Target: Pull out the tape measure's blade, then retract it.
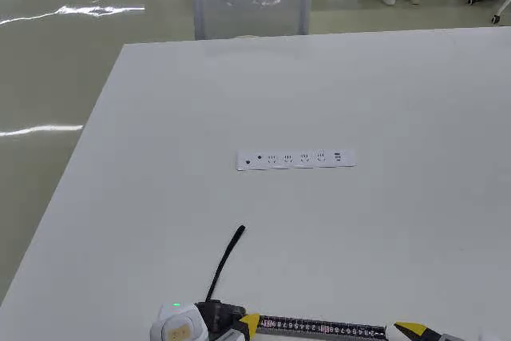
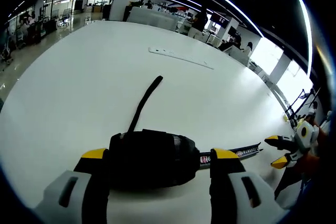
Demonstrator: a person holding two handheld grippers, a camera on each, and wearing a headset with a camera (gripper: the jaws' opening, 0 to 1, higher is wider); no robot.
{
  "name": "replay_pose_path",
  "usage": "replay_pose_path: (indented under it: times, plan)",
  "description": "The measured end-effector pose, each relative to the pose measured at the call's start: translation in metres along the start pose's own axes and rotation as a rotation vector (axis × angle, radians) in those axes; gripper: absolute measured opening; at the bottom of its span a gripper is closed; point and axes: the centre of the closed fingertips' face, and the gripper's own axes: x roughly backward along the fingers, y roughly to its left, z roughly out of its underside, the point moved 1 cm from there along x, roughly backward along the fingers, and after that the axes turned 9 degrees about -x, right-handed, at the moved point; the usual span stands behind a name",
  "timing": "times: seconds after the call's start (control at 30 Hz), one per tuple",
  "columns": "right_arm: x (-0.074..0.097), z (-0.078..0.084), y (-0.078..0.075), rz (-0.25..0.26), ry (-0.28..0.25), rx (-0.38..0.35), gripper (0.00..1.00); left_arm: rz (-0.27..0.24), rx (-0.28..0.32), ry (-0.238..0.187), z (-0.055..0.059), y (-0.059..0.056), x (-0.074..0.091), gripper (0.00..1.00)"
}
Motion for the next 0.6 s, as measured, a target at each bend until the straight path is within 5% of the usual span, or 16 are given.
replay_pose_path:
  times: [0.6]
  plan:
    - [0.0005, -0.0005, 0.0014, -0.001, 0.000, -0.002, 0.50, -0.054, 0.019, 0.015, 0.0013, 0.0067, -0.0035, 0.70]
